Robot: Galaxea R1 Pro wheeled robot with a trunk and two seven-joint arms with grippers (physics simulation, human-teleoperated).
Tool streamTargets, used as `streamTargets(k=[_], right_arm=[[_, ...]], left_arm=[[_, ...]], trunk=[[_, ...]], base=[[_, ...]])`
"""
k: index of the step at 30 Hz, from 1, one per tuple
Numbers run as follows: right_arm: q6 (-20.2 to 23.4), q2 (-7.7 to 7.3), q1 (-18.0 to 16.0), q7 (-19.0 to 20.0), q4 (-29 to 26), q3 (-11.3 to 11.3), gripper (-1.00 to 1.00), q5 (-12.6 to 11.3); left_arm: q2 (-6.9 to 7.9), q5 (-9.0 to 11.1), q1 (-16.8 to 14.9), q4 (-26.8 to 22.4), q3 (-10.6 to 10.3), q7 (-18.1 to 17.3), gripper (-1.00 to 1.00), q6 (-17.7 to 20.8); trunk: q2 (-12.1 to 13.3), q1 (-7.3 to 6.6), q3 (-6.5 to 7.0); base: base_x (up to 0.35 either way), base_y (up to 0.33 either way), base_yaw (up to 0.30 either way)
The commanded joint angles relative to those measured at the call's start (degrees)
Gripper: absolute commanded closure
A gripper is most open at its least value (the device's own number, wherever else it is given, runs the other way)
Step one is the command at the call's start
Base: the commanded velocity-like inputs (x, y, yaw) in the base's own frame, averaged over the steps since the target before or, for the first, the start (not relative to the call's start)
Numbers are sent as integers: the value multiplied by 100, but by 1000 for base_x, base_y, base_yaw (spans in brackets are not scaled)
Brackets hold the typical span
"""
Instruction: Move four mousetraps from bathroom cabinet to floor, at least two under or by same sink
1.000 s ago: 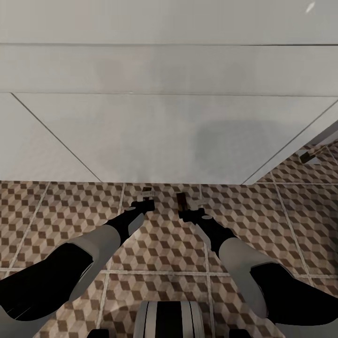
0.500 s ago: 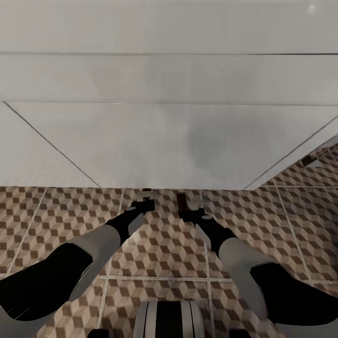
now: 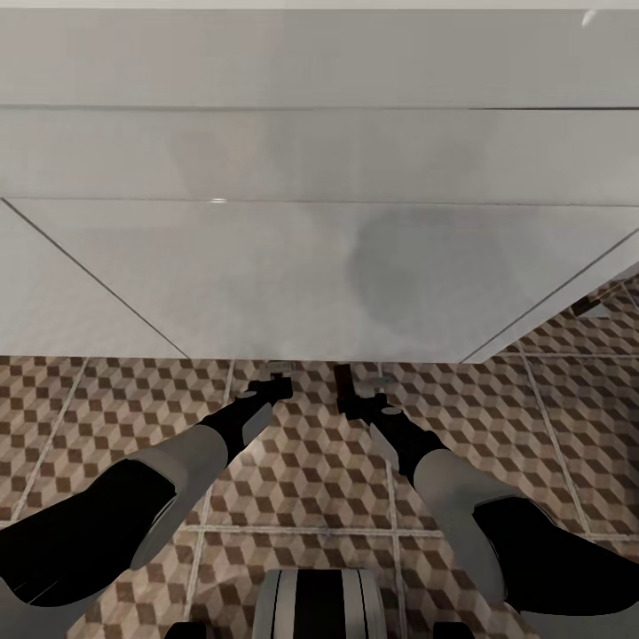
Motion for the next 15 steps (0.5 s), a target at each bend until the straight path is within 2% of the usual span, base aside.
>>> streamTargets(k=[1,2,15], right_arm=[[32,0,0,-11,-10,16,100,-20],[7,0,0,-11,-10,22,-100,-20],[-23,0,0,-15,-10,25,-100,-20]], left_arm=[[0,34,-3,2,-45,5,100,-15],[0,34,-3,2,-45,5,100,-15],[0,34,-3,2,-45,5,100,-15]], trunk=[[-1,-1,-3],[-1,-1,-3],[-1,-1,-3]], base=[[0,0,0],[0,0,0],[0,0,0]])
